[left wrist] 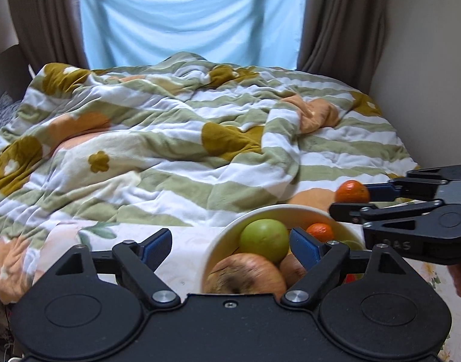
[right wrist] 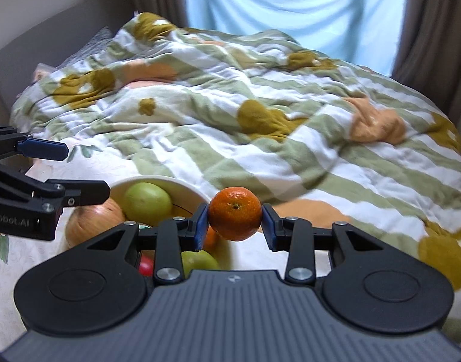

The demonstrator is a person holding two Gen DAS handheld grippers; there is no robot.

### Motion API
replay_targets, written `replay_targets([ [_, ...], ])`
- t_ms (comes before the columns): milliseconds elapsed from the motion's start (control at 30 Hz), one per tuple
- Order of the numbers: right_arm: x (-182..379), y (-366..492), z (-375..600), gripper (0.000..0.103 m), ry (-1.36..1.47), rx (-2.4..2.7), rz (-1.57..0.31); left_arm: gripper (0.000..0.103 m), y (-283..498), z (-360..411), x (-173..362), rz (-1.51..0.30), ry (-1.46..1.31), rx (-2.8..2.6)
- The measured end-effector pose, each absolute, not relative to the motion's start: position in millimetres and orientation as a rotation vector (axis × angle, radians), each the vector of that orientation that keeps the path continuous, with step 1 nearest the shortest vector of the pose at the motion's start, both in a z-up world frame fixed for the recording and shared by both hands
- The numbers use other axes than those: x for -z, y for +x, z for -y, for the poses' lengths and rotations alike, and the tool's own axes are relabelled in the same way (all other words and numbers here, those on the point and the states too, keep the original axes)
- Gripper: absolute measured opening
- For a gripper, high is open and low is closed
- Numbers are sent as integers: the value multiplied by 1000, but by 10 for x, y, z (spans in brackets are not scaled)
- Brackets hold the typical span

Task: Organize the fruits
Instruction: 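Lower the tangerines into the bowl and open both tools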

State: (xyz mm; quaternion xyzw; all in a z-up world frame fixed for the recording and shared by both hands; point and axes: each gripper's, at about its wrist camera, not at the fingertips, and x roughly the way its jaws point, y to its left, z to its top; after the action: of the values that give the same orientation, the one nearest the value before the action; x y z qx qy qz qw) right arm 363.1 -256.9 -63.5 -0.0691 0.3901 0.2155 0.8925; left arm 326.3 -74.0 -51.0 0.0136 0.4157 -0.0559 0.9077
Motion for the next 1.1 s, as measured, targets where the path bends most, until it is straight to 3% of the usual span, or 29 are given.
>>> replay_targets([
  [467, 869, 3761, 2188, 54, -177, -561, -807, 88, 3111, 507, 578, -855, 1, 47],
  [600, 806, 3716, 2226, 76, -155, -539, -789, 88, 3002, 459, 531, -845, -7, 45],
  [700, 694, 3623, 2283, 86, -131, -506, -768, 88, 2902, 440, 454, -829, -8, 52],
  [1100, -12, 2794, 2445, 87, -90, -331, -671, 88, 2216, 327, -125, -695, -6, 123],
])
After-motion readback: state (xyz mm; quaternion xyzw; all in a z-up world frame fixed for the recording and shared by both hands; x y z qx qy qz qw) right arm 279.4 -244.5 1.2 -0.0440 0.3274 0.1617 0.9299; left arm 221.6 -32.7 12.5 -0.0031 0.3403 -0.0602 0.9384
